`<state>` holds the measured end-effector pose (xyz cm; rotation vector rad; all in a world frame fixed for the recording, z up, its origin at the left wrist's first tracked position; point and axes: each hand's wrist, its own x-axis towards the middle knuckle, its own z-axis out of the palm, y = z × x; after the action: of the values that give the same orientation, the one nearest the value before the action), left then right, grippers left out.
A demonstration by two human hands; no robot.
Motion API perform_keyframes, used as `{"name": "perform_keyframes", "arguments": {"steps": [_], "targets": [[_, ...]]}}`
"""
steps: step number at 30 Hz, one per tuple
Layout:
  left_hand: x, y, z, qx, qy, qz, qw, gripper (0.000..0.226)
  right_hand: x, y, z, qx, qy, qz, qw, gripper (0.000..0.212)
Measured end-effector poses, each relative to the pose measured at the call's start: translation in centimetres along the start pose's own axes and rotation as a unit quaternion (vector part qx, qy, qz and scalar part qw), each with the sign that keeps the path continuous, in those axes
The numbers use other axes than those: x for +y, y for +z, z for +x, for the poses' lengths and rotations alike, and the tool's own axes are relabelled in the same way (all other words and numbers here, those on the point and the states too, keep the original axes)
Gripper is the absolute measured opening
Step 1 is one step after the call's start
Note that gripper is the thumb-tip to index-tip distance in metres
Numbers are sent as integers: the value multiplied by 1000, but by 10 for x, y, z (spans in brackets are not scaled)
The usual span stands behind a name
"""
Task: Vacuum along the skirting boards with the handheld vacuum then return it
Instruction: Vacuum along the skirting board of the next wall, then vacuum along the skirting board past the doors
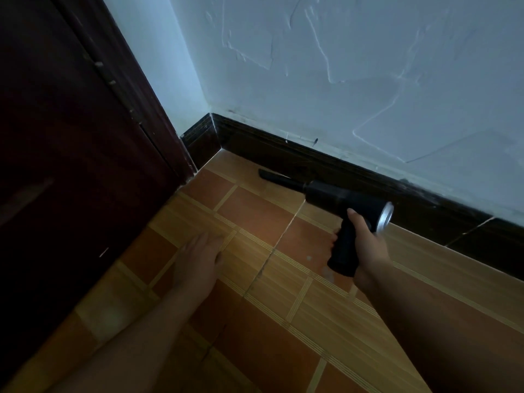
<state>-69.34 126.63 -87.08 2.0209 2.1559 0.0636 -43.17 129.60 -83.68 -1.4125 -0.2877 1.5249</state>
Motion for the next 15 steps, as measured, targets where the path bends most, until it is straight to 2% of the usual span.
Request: {"name": "perform_keyframes", "arguments": {"steps": [3, 5, 10, 15], "targets": [[4, -18, -22, 13, 6, -21, 1000, 37, -19, -5, -20, -48, -7, -40, 998, 36], [2, -33, -38, 16, -8, -18, 1000, 40, -32, -7, -35, -74, -9, -69, 995, 36], [-7, -91, -88, 46, -63, -20, 997, 40, -63, 4, -85, -155, 7, -125, 980, 31], [-14, -134, -175, 23, -145, 21, 989, 38, -72, 20, -147, -230, 52, -172, 956, 30]]}}
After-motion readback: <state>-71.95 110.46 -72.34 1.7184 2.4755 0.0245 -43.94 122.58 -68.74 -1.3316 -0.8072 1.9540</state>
